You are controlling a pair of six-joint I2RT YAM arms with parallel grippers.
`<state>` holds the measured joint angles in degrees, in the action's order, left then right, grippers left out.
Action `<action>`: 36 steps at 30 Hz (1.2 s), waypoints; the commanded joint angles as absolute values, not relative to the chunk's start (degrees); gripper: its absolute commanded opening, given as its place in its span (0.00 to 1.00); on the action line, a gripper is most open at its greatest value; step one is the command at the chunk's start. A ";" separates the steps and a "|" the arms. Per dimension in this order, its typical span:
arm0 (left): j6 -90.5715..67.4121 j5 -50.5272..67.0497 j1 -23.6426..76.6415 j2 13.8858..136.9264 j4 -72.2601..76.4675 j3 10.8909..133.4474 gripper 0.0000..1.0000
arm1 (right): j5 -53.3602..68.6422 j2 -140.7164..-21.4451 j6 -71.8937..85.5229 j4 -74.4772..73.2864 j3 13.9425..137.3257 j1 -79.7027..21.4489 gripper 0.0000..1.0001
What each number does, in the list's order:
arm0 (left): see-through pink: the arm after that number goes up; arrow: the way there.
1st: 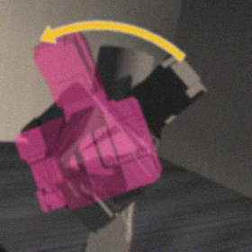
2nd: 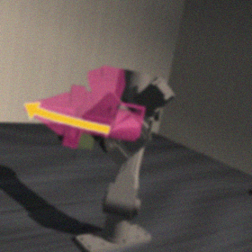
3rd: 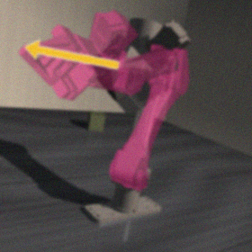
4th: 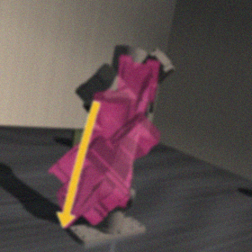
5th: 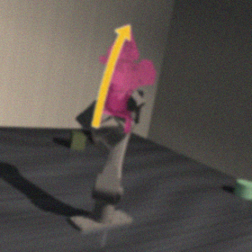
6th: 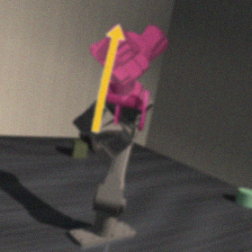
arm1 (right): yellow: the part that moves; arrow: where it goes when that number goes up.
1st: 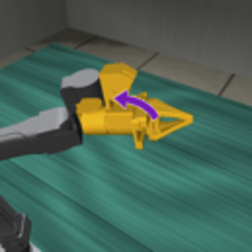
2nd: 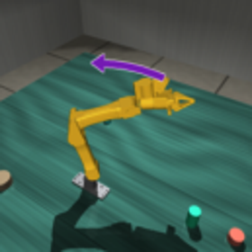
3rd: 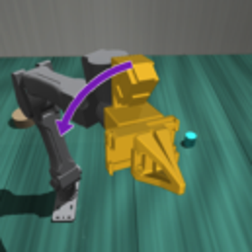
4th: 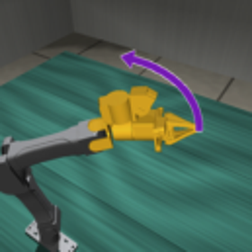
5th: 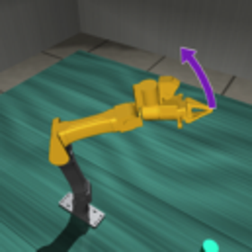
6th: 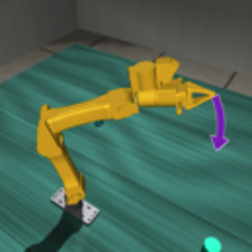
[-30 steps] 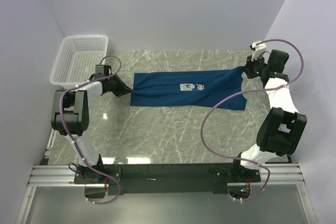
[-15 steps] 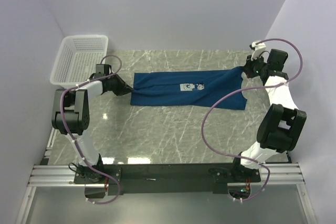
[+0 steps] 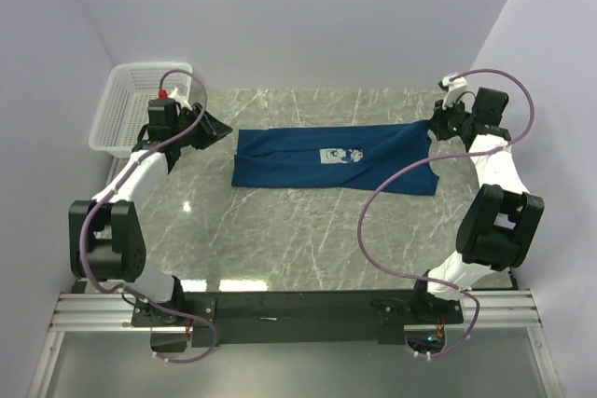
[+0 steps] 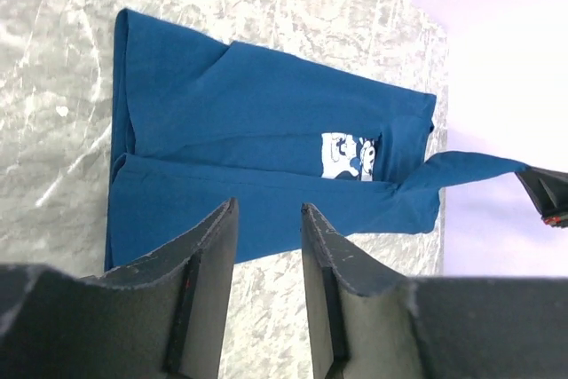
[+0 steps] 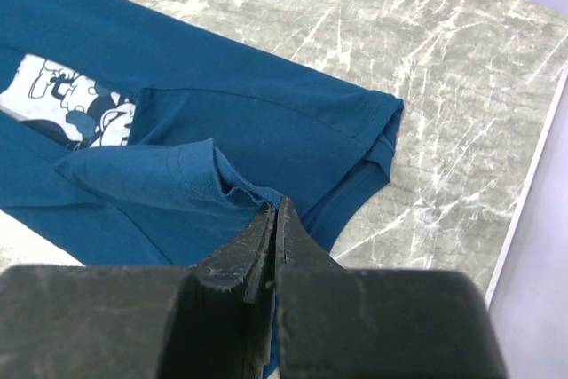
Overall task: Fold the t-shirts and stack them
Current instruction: Fold the tshirt
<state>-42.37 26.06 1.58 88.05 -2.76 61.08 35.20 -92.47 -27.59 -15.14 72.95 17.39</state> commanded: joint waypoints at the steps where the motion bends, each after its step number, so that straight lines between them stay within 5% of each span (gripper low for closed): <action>1: -39.64 26.88 1.41 86.31 -0.44 58.45 0.40 | 37.34 -90.88 -29.44 -15.64 73.39 17.14 0.00; 6: -39.55 31.81 1.49 82.72 3.16 52.48 0.39 | 46.12 -86.23 -42.51 -24.50 70.68 17.14 0.00; 10: -38.58 34.45 1.58 79.37 3.87 47.82 0.39 | 54.48 -79.99 -69.72 -51.57 65.93 16.88 0.00; 16: -38.06 37.09 1.58 74.80 3.69 41.84 0.39 | 40.46 -72.53 -98.51 -67.68 52.40 14.06 0.00; 21: -37.44 37.61 1.58 71.90 1.24 40.69 0.40 | 28.67 -66.37 -98.18 -60.39 40.81 14.06 0.00; 24: -37.71 37.97 1.58 71.28 0.71 40.43 0.40 | 27.07 -64.69 -94.75 -56.43 39.55 14.15 0.21; 25: -37.71 38.14 1.58 71.19 0.62 40.26 0.40 | 28.55 -64.77 -91.53 -55.03 39.90 14.24 0.39; 28: -37.36 38.06 1.58 69.96 -0.69 40.25 0.40 | 31.80 -66.35 -82.32 -51.53 42.88 14.67 0.51; 36: -31.74 33.85 1.50 62.60 -11.76 43.41 0.41 | 38.85 -77.75 -55.86 -45.62 52.62 12.41 0.51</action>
